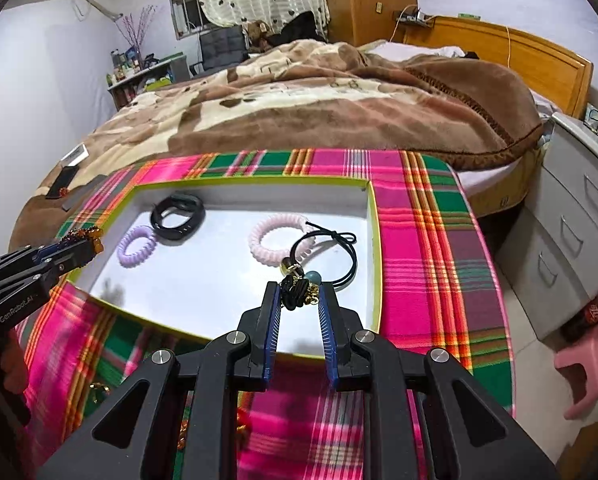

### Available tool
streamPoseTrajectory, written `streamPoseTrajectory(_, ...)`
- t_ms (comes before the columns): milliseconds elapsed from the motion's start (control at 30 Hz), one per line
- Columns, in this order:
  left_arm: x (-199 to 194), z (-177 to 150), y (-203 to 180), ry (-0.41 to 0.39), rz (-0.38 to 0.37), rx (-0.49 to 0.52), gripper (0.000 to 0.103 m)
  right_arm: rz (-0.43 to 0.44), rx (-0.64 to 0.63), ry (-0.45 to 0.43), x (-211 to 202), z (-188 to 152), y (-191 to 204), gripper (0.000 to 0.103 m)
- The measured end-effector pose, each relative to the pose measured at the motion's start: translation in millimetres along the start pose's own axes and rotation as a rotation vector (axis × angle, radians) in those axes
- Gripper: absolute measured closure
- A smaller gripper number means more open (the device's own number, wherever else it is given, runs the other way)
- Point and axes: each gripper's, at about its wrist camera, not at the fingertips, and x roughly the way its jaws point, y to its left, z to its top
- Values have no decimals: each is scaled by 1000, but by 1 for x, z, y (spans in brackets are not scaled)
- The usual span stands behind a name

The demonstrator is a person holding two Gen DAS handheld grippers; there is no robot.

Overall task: Organize jewelry
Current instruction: 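Carry the brown beads with the left tool while the right tool carries the charm into the box, then open the left tool over the box while the right tool releases the charm beside the black cord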

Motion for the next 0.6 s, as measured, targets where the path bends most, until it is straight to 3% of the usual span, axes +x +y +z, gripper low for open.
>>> streamPoseTrajectory(367,29,0,5,91,35,-8,82,-37,-5,76,27,2,-5,83)
streamPoseTrajectory(600,30,1,7,92,33,-13,82,-25,-9,87,28,2,-4,83)
